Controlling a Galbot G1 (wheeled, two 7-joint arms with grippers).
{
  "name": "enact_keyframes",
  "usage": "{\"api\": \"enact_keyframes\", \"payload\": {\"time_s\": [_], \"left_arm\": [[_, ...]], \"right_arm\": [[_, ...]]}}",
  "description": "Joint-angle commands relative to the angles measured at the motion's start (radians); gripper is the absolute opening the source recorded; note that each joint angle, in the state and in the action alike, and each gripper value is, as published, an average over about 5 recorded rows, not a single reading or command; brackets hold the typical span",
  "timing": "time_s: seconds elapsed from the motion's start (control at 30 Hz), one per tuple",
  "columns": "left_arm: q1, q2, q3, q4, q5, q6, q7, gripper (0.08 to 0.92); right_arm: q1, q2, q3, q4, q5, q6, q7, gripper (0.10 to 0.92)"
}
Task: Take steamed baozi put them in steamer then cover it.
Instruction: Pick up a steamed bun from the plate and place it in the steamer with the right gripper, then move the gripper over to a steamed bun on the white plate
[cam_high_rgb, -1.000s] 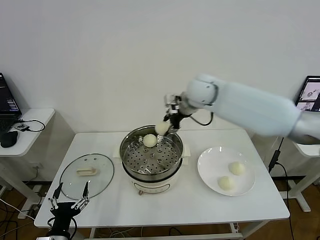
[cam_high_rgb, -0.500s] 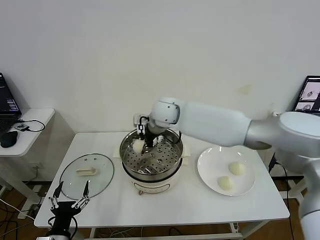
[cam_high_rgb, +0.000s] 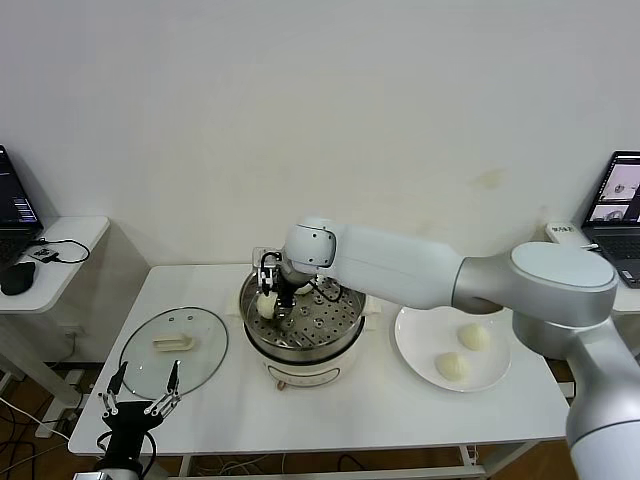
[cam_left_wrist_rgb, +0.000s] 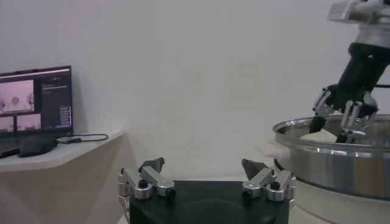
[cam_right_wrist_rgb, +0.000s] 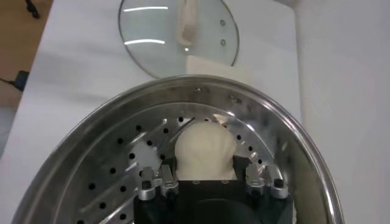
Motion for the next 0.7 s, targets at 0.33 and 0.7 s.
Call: {"api": "enact_keyframes", "payload": {"time_s": [0.33,0.7], "left_arm": [[0.000,0.001,0.001,-0.003,0.001,0.001,0.000,0.823],[-0.011,0.008,0.014,0.006,0.004,0.004,0.001,0.823]], "right_arm": [[0.073,-0.102,0.029,0.074,-0.020,0.015,-0.107,0.799],[0.239,-0.554,0.020,0.333,-0.139,0.216,-0.383,0.823]]}}
